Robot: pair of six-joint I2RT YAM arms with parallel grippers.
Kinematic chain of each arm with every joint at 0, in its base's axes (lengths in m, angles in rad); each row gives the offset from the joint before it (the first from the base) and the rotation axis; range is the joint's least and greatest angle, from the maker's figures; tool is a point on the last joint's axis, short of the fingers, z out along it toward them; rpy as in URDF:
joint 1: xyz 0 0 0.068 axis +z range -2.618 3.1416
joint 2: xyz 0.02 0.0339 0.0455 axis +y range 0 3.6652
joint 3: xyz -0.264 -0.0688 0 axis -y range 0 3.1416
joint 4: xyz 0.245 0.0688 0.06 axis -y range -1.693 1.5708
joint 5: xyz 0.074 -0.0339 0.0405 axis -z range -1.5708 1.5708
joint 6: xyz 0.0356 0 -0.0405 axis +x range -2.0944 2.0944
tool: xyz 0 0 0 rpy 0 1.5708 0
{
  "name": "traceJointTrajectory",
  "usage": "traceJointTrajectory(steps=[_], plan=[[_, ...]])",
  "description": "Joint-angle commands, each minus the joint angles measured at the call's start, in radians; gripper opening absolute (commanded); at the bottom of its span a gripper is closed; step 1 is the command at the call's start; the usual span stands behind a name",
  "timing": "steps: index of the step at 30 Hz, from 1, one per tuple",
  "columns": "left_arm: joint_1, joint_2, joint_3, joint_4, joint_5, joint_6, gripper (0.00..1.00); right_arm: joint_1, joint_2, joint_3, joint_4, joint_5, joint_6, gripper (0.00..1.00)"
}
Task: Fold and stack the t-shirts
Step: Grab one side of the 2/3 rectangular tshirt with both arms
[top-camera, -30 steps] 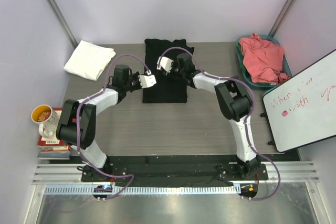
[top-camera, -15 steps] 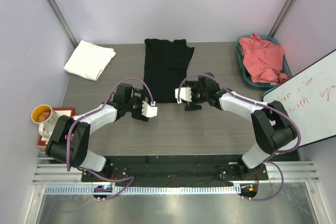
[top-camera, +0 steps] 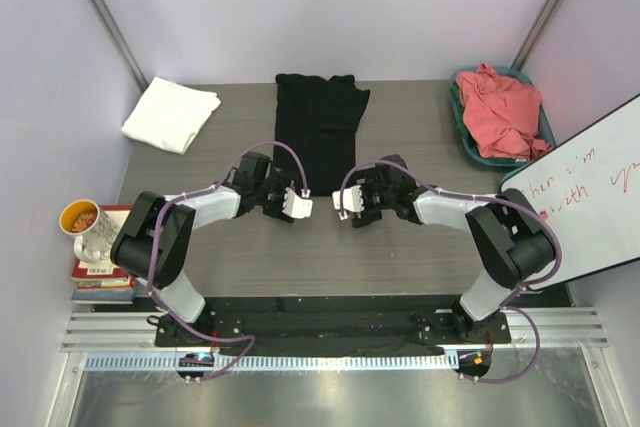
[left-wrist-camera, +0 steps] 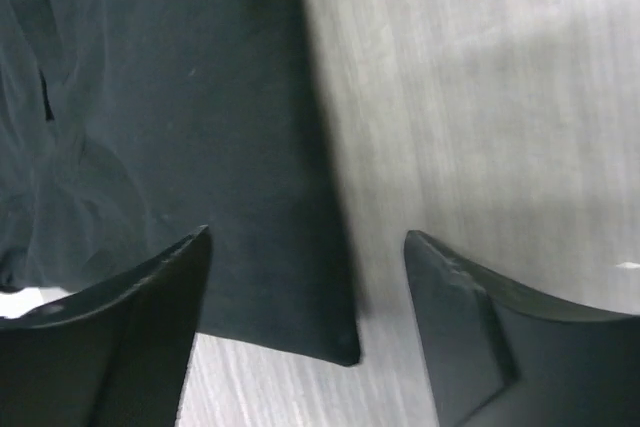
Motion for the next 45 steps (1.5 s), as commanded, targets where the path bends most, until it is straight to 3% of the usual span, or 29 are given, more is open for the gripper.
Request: traceJointTrajectory(steps=[1,4,9,12,13,14,15,16,18,19,21,26,32,38,45], plan=[[-0.002,0.056,0.035,0.030,-0.024,-0.025,0.71,0.005,0.076,-0.009,0.097,-0.021,-0.014,0.92],[-0.002,0.056,0.023,0.034,-0.023,-0.039,0.63,0.005,0.110,0.012,0.113,-0.028,-0.006,0.89],[-0.003,0.055,0.003,0.043,-0.026,-0.045,0.63,0.007,0.148,0.046,0.111,-0.057,-0.003,0.78],[-0.005,0.064,0.003,0.052,-0.026,-0.057,0.62,0.008,0.174,0.067,0.096,-0.057,-0.003,0.57],[-0.005,0.065,0.006,0.053,-0.026,-0.059,0.60,0.010,0.182,0.075,0.088,-0.057,-0.005,0.44],[-0.005,0.067,0.007,0.055,-0.026,-0.059,0.57,0.011,0.188,0.084,0.082,-0.057,-0.002,0.38],[-0.005,0.073,0.009,0.057,-0.026,-0.062,0.51,0.011,0.191,0.087,0.079,-0.057,0.000,0.34],[-0.005,0.079,0.015,0.058,-0.024,-0.062,0.35,0.011,0.191,0.089,0.076,-0.057,0.000,0.23],[-0.005,0.097,0.023,0.061,-0.026,-0.063,0.01,0.011,0.188,0.098,0.064,-0.057,0.000,0.14],[-0.005,0.104,0.029,0.067,-0.027,-0.078,0.00,0.011,0.187,0.098,0.056,-0.057,0.001,0.07],[-0.005,0.111,0.037,0.072,-0.026,-0.092,0.00,0.011,0.179,0.109,0.029,-0.055,0.000,0.01],[-0.005,0.081,0.035,0.058,-0.007,-0.105,0.00,0.011,0.129,0.132,-0.060,-0.075,0.020,0.01],[-0.005,-0.046,0.063,-0.090,0.051,-0.161,0.00,0.011,0.030,0.190,-0.301,-0.126,0.060,0.01],[-0.009,-0.232,0.080,-0.310,0.122,-0.161,0.00,0.011,-0.091,0.225,-0.470,-0.169,0.072,0.01],[-0.009,-0.393,0.220,-0.724,0.218,-0.118,0.00,0.021,-0.230,0.333,-0.745,-0.233,0.066,0.01]])
